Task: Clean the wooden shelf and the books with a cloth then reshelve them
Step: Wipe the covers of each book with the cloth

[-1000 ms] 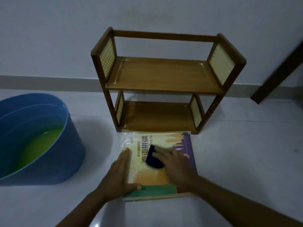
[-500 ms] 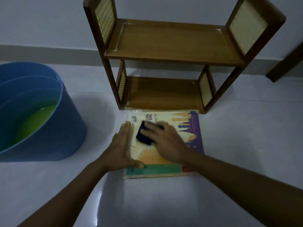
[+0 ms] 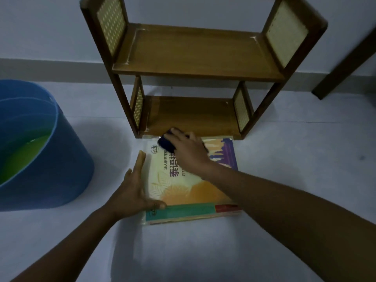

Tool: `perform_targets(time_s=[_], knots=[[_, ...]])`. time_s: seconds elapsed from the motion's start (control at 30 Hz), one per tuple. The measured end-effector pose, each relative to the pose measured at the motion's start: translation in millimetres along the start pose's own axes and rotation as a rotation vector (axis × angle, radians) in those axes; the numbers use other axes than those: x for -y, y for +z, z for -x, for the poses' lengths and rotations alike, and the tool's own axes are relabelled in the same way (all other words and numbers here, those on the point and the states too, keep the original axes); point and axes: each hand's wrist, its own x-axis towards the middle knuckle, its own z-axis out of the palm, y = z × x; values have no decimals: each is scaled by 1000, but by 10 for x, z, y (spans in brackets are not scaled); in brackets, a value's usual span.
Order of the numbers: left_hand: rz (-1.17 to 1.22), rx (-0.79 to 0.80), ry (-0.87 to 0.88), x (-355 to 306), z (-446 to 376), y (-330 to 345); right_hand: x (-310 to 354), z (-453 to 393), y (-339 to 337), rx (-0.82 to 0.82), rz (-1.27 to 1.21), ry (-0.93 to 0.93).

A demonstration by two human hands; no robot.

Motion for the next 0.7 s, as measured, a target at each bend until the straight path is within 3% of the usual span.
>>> perform_targets(time_s=[0.07, 0.2, 0.3, 0.37, 0.47, 0.53, 0.63, 0.7], knots=[[-60, 7, -21, 1, 15, 13, 30, 30, 7, -31, -4, 96], [-211, -8, 20, 91, -10, -16, 554, 630, 268, 14, -38, -248], [-311, 28, 56, 119, -77, 0, 338, 880, 236, 13, -6, -363], [-362, 48, 28, 99, -83, 17, -136, 806, 133, -86, 88, -201], [-419, 67, -13, 96, -54, 50, -814, 779, -85, -123, 73, 208], [-425, 74, -32, 84, -26, 38, -791, 853, -83, -187, 75, 284], [-426, 81, -19, 35, -46, 1, -226, 1092, 78, -203, 98, -4], [-435, 72, -3, 25, -74, -1, 123, 1253, 147, -38, -5, -242]])
